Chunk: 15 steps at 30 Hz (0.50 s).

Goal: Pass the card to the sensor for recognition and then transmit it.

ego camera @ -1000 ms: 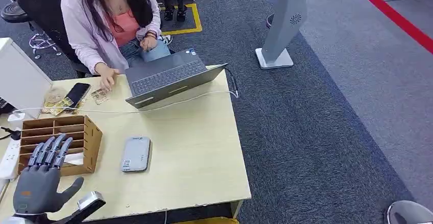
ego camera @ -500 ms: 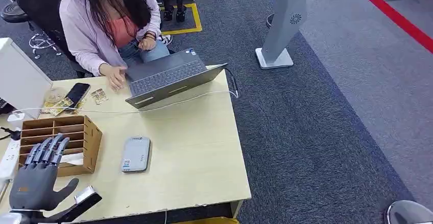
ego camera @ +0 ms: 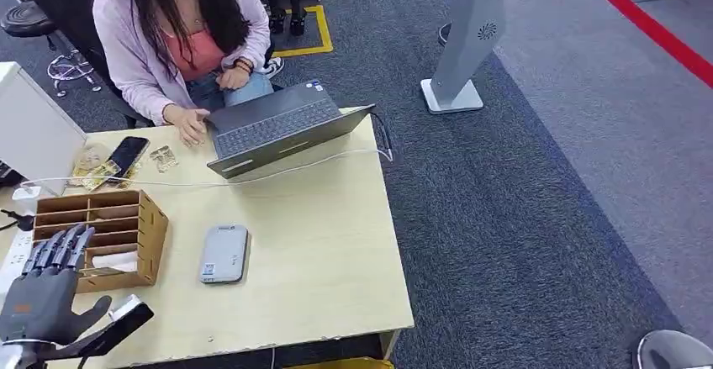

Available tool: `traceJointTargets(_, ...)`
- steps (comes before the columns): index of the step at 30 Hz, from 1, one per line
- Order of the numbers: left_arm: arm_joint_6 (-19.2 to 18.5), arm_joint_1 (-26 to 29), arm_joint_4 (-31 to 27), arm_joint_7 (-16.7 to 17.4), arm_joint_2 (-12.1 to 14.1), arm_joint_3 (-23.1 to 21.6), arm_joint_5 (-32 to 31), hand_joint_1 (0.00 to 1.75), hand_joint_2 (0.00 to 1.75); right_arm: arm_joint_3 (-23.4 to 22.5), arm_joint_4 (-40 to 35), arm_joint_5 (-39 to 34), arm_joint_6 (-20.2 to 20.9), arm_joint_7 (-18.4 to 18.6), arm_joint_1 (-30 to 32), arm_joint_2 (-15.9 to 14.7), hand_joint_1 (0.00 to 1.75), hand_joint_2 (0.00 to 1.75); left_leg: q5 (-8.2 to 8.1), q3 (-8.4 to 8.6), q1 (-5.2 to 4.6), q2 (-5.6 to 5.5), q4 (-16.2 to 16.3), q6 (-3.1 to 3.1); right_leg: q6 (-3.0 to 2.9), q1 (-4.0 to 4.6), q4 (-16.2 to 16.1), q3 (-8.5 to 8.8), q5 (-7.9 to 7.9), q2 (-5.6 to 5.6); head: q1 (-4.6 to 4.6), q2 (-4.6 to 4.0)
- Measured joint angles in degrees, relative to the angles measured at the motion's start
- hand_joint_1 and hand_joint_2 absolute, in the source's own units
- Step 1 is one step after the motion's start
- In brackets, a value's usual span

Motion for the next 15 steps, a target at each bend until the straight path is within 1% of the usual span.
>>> traceJointTargets(5,-1.0,-1.9,3.5,0.1,0.1,0.8,0.4,0.00,1.75,0.0,0.0,0.6,0.1,-0.2,0.0,0.0,0.00,1.75,0.00,0.00,0.00,0.00,0.0,0.00,0.00,0.00,0.0,0.00,0.00,-0.01,0.04,0.00)
traceJointTargets(10,-1.4,-4.4,7.7,0.8,0.2,1.4,0.6,0.00,1.75,0.0,0.0,0.8,1.0,-0.4,-0.1,0.0,0.00,1.75,0.01,-0.01,0.00,-0.02,0.0,0.00,0.00,0.00,0.0,0.01,0.00,-0.03,0.00,0.00)
traceJointTargets(15,-1.6,-5.9,11.1,0.9,0.2,2.0,0.6,0.00,1.75,0.0,0.0,1.1,1.0,-0.4,-0.1,0.0,0.00,1.75,0.01,0.00,0.00,-0.02,0.0,0.00,0.00,0.00,0.0,0.00,0.00,-0.02,0.02,0.00)
